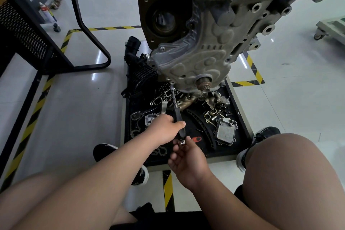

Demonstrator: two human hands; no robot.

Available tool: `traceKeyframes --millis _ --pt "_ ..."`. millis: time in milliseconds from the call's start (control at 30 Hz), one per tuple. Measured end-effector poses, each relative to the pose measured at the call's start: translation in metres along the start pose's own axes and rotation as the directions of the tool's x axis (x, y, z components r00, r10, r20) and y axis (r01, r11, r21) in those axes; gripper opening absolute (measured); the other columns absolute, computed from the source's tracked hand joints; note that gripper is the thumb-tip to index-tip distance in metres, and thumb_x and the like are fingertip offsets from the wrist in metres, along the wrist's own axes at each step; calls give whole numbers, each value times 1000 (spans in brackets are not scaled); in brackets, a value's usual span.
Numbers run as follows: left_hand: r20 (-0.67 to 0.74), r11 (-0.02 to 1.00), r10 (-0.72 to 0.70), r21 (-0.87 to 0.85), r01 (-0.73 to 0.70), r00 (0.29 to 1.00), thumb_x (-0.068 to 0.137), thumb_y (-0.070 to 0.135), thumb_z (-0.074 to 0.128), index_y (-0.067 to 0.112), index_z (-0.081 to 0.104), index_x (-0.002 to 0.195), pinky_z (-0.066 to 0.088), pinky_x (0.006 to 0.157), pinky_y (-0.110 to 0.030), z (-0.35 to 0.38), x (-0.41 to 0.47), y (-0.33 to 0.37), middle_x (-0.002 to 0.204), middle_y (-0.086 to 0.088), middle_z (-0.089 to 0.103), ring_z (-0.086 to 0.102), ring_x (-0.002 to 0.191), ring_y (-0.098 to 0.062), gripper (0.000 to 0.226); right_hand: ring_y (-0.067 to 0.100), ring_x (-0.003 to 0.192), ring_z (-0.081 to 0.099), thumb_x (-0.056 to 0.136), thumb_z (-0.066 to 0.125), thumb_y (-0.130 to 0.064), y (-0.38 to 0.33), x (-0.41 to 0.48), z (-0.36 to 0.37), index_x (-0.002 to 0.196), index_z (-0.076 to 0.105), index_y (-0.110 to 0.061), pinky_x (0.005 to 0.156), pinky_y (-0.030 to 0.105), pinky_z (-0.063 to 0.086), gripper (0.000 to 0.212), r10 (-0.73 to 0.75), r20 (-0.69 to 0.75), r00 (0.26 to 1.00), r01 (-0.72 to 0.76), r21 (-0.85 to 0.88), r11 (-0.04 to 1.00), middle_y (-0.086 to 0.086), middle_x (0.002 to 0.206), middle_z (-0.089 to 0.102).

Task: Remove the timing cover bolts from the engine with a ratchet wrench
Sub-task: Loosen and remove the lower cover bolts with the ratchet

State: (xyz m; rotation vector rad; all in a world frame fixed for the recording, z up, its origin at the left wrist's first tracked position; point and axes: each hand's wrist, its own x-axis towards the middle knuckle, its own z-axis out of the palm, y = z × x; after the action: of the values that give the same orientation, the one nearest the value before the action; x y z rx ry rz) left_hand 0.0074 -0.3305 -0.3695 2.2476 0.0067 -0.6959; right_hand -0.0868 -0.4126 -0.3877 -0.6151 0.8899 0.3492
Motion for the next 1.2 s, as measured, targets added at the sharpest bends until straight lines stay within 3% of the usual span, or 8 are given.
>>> traceKeyframes --millis 133,300,633,733,900,1067,1200 --pt "20 1000 -15 -27 15 1000 90 49 59 11 64 78 32 48 -23 0 -1 0 47 8 44 43 43 -10 40 13 44 45 100 39 -49 0 -1 2 76 69 -8 51 26 42 56 73 56 996 -76 61 995 -2 55 47" --pt "34 999 -26 -23 26 999 88 55 58 13 57 74 36 53 -25 1 -1 2 56 3 47 47 51 -15 44 14 41 38 99 32 -56 -1 -9 7 60 69 -10 51 26 37 70 134 97 986 -143 87 986 -2 52 39" --pt "8 1000 -6 -9 6 1000 87 54 60 11 62 76 46 67 -33 1 -3 -1 66 0 58 59 66 -20 45 13 42 39 99 33 -57 -1 -10 8 73 63 -12 50 25 38 60 137 82 987 -140 33 990 -2 55 41" --pt "-1 1000 -12 -23 12 1000 86 55 61 10 67 86 48 69 -32 1 -2 -1 75 -3 67 65 74 -19 45 12 43 42 99 39 -54 2 -6 6 80 64 -12 49 25 41 53 79 50 996 -78 -21 997 -2 56 47" --pt "-19 1000 -14 -12 13 1000 83 56 64 16 62 73 40 59 -27 2 0 -2 66 4 59 58 65 -14 42 10 47 47 98 52 -41 7 -5 2 91 67 -11 52 26 45 34 -125 -25 992 120 -153 981 -2 63 59" --pt "-17 1000 -18 6 18 1000 82 59 63 16 60 71 41 60 -28 3 0 -3 66 3 57 57 65 -16 45 8 46 46 94 63 -27 7 -12 1 78 70 -10 53 24 44 24 -338 -69 939 303 -303 904 -3 64 64" --pt "-13 1000 -1 1 1 1000 83 59 63 15 69 81 50 69 -33 3 1 -2 79 -1 67 64 77 -18 44 9 47 43 92 66 -22 8 -14 0 71 69 -15 53 23 45 22 -454 -58 889 401 -377 835 -4 57 54"
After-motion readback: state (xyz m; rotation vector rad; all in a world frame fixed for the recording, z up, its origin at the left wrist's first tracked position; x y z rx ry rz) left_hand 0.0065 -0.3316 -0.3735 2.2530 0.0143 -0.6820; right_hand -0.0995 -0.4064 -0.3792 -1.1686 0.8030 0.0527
